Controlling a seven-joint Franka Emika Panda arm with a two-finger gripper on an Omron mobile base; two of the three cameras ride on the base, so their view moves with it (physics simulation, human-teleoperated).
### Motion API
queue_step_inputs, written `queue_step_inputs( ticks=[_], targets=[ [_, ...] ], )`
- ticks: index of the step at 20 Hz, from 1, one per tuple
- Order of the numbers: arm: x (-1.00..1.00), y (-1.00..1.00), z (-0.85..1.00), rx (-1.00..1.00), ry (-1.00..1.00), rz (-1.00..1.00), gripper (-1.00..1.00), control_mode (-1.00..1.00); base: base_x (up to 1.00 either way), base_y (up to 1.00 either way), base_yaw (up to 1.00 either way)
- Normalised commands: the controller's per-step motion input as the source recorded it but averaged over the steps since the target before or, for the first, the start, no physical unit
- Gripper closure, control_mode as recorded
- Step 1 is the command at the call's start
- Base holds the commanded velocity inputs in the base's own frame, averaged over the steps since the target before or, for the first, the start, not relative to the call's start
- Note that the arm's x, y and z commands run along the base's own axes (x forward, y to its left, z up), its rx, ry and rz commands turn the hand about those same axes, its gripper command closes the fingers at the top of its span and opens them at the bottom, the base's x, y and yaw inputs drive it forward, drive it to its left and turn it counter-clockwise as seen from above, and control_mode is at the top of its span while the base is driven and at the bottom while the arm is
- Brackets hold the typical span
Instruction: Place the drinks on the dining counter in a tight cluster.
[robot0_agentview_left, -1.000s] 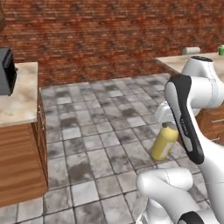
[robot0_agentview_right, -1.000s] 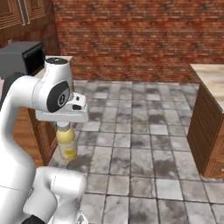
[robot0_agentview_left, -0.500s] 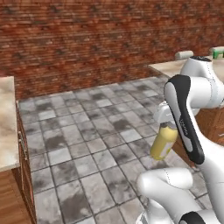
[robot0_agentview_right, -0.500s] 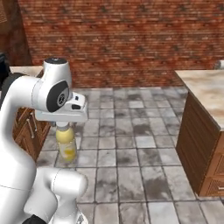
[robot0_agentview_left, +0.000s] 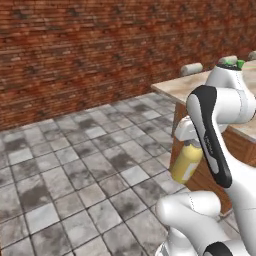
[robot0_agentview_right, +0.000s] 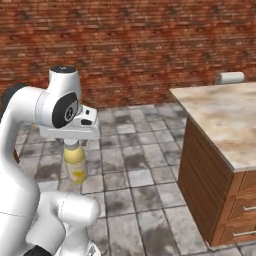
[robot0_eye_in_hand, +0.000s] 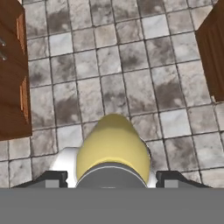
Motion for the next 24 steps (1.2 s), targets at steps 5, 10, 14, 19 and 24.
queue_step_inputs(
  ticks=[5, 10, 14, 19, 24],
  targets=[
    [0.00, 0.00, 0.00, 0.00, 0.00, 0.00, 1.00, 1.00, 1.00, -0.16, -0.28],
    [0.00, 0.00, 0.00, 0.00, 0.00, 0.00, 1.00, 1.00, 1.00, -0.03, -0.32],
    [0.00, 0.00, 0.00, 0.00, 0.00, 0.00, 1.00, 1.00, 1.00, 0.00, -0.33],
    [0.00, 0.00, 0.00, 0.00, 0.00, 0.00, 1.00, 1.00, 1.00, 0.00, -0.38],
    [0.00, 0.00, 0.00, 0.00, 0.00, 0.00, 1.00, 1.00, 1.00, 0.17, -0.47]
  ],
)
